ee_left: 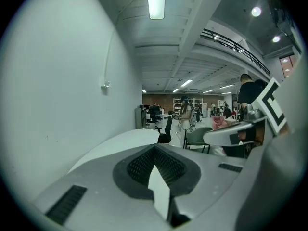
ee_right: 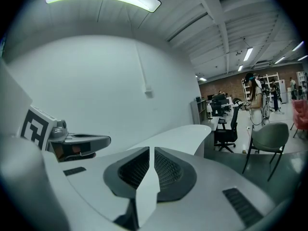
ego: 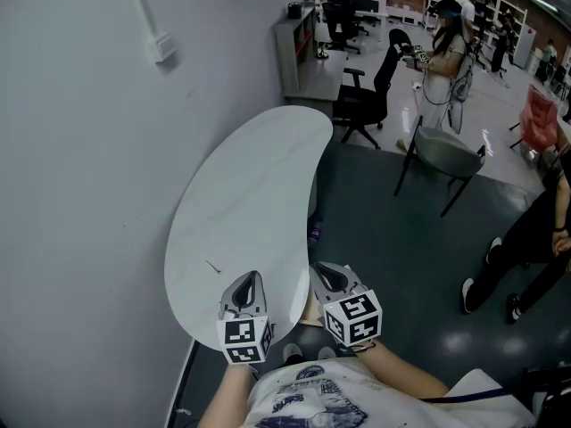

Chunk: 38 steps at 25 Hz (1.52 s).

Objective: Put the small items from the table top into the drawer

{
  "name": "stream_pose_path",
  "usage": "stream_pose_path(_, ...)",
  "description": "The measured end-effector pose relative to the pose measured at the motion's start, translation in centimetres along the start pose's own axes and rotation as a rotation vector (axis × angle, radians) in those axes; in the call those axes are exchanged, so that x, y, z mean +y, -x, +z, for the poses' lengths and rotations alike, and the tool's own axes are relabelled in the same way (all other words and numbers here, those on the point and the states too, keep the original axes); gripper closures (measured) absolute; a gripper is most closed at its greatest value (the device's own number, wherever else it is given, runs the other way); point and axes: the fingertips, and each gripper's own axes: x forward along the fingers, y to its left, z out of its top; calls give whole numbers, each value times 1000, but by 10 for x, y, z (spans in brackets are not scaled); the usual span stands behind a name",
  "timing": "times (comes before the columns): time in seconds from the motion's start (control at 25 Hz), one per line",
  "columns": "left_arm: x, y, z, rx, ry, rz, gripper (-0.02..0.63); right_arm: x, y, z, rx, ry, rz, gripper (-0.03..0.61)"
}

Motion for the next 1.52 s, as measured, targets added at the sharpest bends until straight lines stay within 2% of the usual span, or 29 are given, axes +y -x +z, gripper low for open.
stream_pose_path(0.52, 7, 27, -26, 52, 15, 125, 589, 12, 0, -28, 34, -39, 102, 531)
stream_pose_path(0.8, 19, 25, -24, 58, 15, 143, 589, 12, -14, -28, 57, -37, 114, 531)
stream_pose_path(1.04, 66, 21, -30, 63, 29, 143, 589, 36, -52, -29, 80, -25, 105, 531)
stream_pose_path(1.52, 192, 15, -49, 80, 76, 139, 589, 123, -150, -37, 149, 45, 121, 531)
